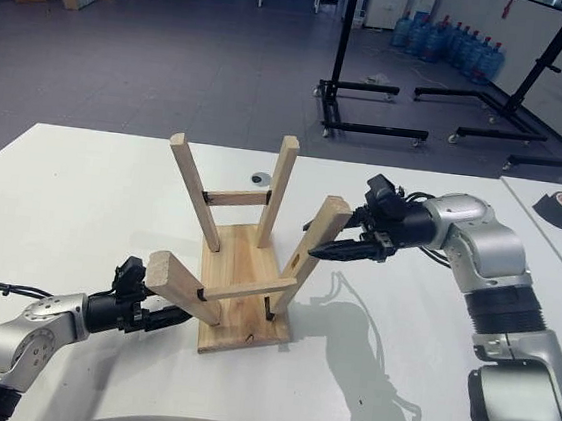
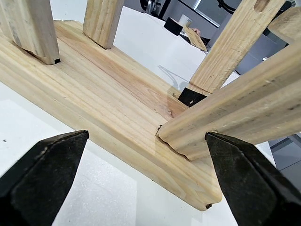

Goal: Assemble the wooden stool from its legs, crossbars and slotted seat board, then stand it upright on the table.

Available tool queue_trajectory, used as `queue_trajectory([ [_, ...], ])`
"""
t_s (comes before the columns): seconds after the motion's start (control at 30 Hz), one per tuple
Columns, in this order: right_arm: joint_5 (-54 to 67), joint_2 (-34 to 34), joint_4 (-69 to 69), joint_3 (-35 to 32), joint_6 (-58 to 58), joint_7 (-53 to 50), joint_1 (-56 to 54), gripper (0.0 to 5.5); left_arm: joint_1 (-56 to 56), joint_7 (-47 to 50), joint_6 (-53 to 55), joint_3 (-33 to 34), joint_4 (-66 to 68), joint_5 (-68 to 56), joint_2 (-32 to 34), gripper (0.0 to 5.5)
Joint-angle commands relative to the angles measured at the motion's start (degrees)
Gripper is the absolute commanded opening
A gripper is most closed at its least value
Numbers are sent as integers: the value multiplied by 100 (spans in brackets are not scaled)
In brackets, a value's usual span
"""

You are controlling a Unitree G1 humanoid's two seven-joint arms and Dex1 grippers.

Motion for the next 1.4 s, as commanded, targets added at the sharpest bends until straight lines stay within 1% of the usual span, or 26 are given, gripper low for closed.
queue_trajectory([
  [0.03, -315, 26, 20, 131, -366, -14, -171, 203, -40, -40, 39, -83, -61, -22, 24, 455],
  [0.27, -307, -163, 194, 590, -819, -8, -350, 203, -78, -99, 20, -121, -34, -18, 12, 455],
  [0.47, -94, -402, 35, 929, -883, -9, -60, 203, -68, -86, 13, -115, -45, -21, 9, 455],
  [0.8, -147, -566, 195, 1074, -1157, -9, 100, 203, -104, -144, 0, -141, -36, 3, 52, 455],
  [1.07, -189, -727, -92, 1051, -1417, -8, 374, 203, -100, -150, -7, -86, -55, -65, 27, 455],
  [1.23, -167, -629, -261, 909, -1165, -19, 469, 203, -110, -143, -18, -81, -48, -57, 26, 455],
  [1.4, -405, -473, -307, 1012, -470, -115, 277, 203, -161, -125, -52, -121, -4, -9, -5, 455],
])
